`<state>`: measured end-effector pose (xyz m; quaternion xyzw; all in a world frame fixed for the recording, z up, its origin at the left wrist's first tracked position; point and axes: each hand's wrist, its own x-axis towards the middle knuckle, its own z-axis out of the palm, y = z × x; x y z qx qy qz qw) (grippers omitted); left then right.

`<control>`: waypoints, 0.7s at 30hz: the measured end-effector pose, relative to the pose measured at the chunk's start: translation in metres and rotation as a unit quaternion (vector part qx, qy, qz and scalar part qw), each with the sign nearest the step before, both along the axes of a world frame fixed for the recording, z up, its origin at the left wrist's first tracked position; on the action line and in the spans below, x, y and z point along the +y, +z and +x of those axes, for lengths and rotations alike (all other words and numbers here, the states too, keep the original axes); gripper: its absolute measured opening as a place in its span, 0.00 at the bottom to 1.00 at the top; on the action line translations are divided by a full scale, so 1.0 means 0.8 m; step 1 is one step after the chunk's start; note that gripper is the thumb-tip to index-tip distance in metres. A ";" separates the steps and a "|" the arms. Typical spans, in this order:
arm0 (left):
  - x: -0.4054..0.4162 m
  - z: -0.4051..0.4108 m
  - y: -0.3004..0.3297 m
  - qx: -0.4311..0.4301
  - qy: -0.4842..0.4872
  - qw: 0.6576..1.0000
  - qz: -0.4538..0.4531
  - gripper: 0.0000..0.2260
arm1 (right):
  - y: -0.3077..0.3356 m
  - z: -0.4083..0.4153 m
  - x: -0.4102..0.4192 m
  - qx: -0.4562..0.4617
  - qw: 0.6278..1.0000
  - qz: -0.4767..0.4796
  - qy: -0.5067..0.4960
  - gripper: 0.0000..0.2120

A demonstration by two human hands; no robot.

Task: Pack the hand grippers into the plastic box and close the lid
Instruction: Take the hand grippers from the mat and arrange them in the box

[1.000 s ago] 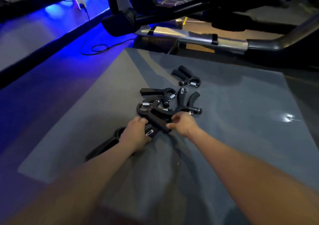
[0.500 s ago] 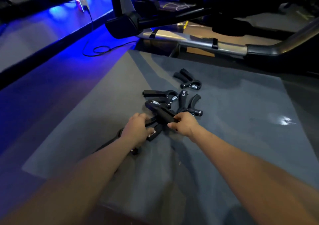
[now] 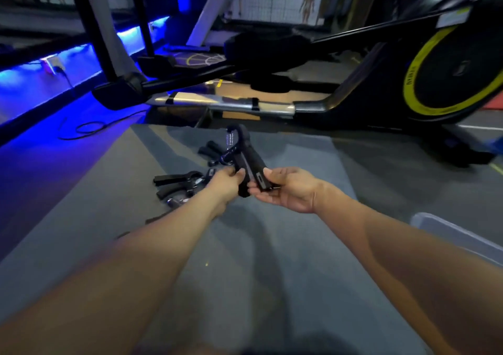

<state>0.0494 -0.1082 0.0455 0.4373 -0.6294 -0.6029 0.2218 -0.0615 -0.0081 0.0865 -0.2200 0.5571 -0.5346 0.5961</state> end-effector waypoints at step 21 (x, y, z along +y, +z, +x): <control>0.416 -0.363 -0.023 -0.030 -0.249 0.968 -0.003 0.12 | -0.032 -0.281 0.454 0.472 0.801 0.270 -0.252 0.13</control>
